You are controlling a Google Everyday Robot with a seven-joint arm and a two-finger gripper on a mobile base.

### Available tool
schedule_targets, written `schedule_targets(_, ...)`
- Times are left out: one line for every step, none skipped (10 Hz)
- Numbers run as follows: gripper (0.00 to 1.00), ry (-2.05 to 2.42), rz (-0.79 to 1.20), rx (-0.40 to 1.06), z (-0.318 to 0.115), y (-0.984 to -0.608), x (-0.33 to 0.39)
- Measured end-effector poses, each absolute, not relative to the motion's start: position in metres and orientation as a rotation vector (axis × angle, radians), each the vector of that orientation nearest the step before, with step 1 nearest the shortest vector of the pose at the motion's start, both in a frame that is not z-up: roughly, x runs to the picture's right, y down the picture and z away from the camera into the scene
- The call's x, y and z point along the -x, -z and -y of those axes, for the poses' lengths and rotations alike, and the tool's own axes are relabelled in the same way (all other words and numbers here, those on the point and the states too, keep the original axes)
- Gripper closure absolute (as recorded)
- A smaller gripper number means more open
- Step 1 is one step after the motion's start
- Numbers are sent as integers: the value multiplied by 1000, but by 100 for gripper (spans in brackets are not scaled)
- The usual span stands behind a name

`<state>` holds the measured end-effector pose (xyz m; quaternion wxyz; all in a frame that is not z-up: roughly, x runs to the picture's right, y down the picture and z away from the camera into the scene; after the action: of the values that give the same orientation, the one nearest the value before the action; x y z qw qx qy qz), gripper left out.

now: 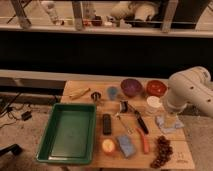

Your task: Place banana in plastic cup

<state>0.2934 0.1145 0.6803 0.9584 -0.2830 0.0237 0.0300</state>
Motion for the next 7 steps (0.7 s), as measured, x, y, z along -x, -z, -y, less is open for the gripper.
schedule_targets(20, -61, -48, 574, -115, -680, -293)
schedule_targets(20, -61, -48, 574, -114, -680, -293)
schedule_targets(20, -61, -48, 574, -115, -680, -293)
schedule_targets(20, -61, -48, 574, -115, -680, -293)
schedule_targets(20, -59, -44, 568, -114, -680, -293)
schedule_targets(20, -57, -36, 562, -113, -679, -290)
schedule_targets(20, -51, -15, 548, -111, -677, -278)
